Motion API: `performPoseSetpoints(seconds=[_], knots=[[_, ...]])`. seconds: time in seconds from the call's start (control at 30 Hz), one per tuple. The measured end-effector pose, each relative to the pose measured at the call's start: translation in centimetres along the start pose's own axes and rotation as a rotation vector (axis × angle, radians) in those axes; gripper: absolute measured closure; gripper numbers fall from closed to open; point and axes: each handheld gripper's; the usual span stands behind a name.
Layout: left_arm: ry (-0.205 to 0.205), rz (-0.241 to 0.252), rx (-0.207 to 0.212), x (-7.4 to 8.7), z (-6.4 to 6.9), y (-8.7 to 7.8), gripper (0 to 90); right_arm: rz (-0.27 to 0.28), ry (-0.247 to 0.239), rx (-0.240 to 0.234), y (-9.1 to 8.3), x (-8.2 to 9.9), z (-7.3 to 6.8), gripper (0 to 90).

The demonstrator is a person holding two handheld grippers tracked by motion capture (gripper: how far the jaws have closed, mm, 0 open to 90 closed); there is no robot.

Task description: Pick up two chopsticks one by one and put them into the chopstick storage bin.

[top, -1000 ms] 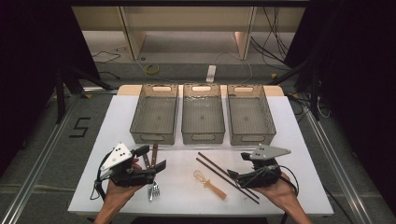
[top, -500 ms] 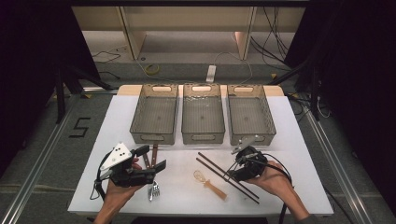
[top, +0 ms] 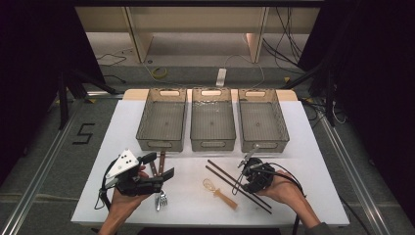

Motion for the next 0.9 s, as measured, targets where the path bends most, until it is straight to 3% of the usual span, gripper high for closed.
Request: performPoseSetpoints(seconds=[0.33,0.7,0.9], knots=[[0.017,-0.007,-0.004,-0.02,0.15,0.04,15.0,-0.079,-0.032,-0.009,0.77,-0.02,-0.08,75.1],[0.015,-0.008,-0.003,-0.02,0.29,0.12,15.0,-0.104,-0.065,0.024,1.04,-0.28,-0.42,84.1],[0.016,-0.007,0.000,-0.02,0.22,0.08,15.0,-0.109,-0.063,0.013,0.99,-0.35,-0.36,85.7]])
Point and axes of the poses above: each handheld gripper's, and its own axes: y roughly forward along the jaws, x roughly out of its underside, z roughly to its right, and after that the axes turned 8 degrees about y, right-handed
